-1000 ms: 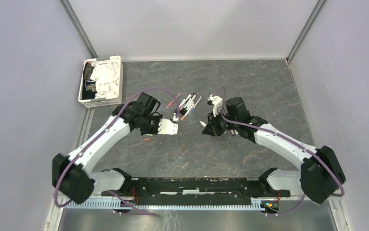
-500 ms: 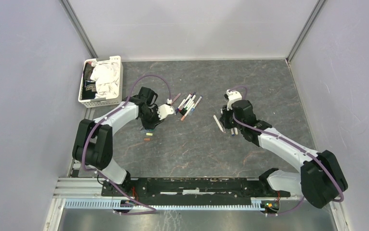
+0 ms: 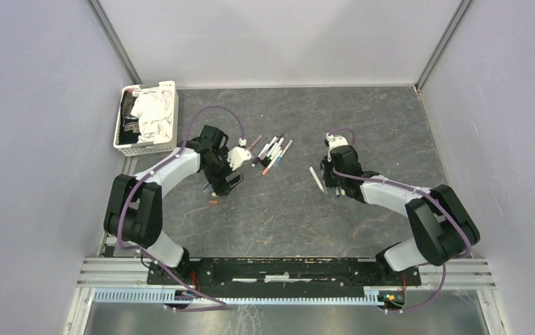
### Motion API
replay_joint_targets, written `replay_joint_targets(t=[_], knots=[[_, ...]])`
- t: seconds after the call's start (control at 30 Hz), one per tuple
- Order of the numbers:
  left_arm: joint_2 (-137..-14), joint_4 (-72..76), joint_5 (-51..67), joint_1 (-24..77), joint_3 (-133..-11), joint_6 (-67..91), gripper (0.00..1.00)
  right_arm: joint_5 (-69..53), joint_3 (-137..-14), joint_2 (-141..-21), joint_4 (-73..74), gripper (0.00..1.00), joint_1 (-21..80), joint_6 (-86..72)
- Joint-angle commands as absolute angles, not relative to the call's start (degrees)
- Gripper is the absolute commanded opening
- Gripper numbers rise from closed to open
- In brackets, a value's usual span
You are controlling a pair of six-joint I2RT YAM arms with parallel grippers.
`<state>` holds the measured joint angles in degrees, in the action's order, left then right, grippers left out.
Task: Open the pen caps
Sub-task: Place the pen at the center of the board.
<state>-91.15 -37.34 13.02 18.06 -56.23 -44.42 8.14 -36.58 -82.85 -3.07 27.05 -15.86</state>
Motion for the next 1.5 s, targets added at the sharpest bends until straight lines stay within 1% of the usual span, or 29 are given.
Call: replay_joint_targets(t=[0.0, 0.13, 0.27, 0.4, 0.67, 0.83, 1.13, 1.27, 1.47], knots=[[-86.0, -41.9, 14.7, 17.7, -66.0, -35.8, 1.0, 9.5, -39.7, -85.3, -6.2, 0.02, 26.1, -16.1], [-83.2, -47.4, 14.2, 17.0, -73.0, -32.3, 1.0, 8.6, -39.4, -86.5, -6.6, 0.12, 25.8, -16.3], [-80.0, -51.0, 12.0, 16.5, -77.7, -30.8, 1.0, 7.6, -38.8, -86.6, -6.6, 0.3, 25.4, -16.5], [-77.3, -52.7, 10.7, 15.8, -80.6, -29.8, 1.0, 7.2, -38.9, -86.0, -6.0, 0.37, 25.4, -16.4], [-74.4, -54.4, 10.7, 14.8, -84.7, -28.4, 1.0, 4.6, -39.4, -84.8, -5.2, 0.36, 25.4, -17.0], [-74.7, -54.7, 8.3, 14.8, -84.8, -28.3, 1.0, 1.2, -38.6, -86.2, -5.8, 0.36, 25.4, -18.6], [-73.9, -54.9, 8.0, 14.8, -85.2, -28.7, 1.0, -4.7, -37.4, -85.8, -7.4, 0.36, 25.6, -22.9], [-74.2, -55.3, 7.6, 14.7, -85.8, -28.9, 1.0, -4.3, -37.5, -84.5, -7.3, 0.35, 25.9, -24.2], [-74.0, -55.6, 8.2, 14.1, -86.7, -28.2, 1.0, -0.5, -43.6, -82.8, -3.9, 0.37, 27.4, -22.6]])
